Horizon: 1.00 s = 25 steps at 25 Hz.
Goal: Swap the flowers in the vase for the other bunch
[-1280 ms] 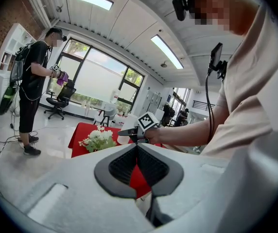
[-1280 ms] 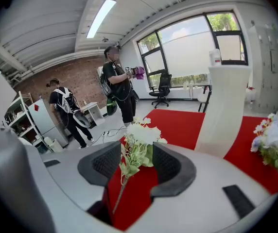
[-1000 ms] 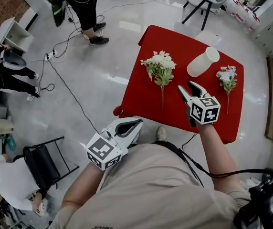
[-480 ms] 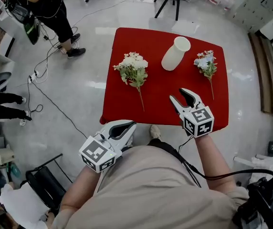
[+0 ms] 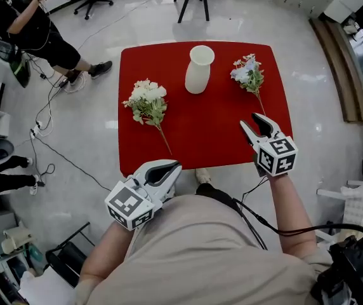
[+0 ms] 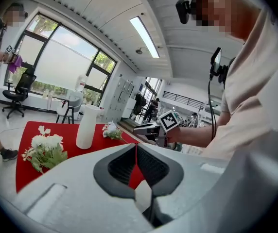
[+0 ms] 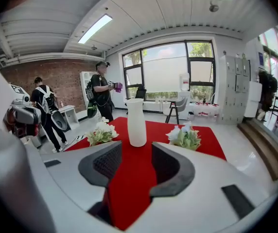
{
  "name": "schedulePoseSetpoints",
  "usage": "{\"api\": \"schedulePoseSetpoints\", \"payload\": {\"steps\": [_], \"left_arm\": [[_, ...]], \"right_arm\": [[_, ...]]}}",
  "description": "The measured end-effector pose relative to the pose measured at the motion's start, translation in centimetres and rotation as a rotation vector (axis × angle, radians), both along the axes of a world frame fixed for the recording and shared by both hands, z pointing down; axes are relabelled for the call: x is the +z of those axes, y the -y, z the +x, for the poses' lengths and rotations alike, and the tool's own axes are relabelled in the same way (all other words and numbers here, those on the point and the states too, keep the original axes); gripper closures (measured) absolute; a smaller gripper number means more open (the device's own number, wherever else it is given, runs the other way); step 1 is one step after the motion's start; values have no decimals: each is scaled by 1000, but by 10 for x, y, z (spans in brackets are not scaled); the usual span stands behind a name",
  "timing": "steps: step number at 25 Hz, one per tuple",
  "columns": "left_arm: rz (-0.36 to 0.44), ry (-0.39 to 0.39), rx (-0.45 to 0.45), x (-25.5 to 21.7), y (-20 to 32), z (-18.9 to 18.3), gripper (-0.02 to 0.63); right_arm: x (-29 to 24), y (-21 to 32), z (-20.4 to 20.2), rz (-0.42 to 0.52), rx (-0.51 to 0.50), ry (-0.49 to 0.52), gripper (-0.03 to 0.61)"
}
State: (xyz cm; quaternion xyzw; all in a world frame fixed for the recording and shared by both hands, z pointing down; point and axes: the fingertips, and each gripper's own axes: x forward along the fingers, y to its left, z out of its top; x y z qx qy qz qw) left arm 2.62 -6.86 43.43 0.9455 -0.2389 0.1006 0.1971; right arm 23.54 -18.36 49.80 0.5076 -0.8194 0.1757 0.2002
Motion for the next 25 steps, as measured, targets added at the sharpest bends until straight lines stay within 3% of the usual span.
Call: {"api": "schedulePoseSetpoints", "payload": {"steps": [5, 9, 16, 25], "left_arm": [[9, 14, 27, -6, 12, 26, 606], [14, 24, 18, -10, 20, 42, 606], [28, 34, -45, -18, 38, 58, 606], [37, 53, -154, -19, 47, 66, 606]], "right_arm": [[3, 20, 58, -22, 89, 47, 382], [8, 43, 92, -45, 104, 56, 382], [22, 93, 122, -78, 62, 55, 382], [58, 152, 132, -155, -31, 42, 381]]}}
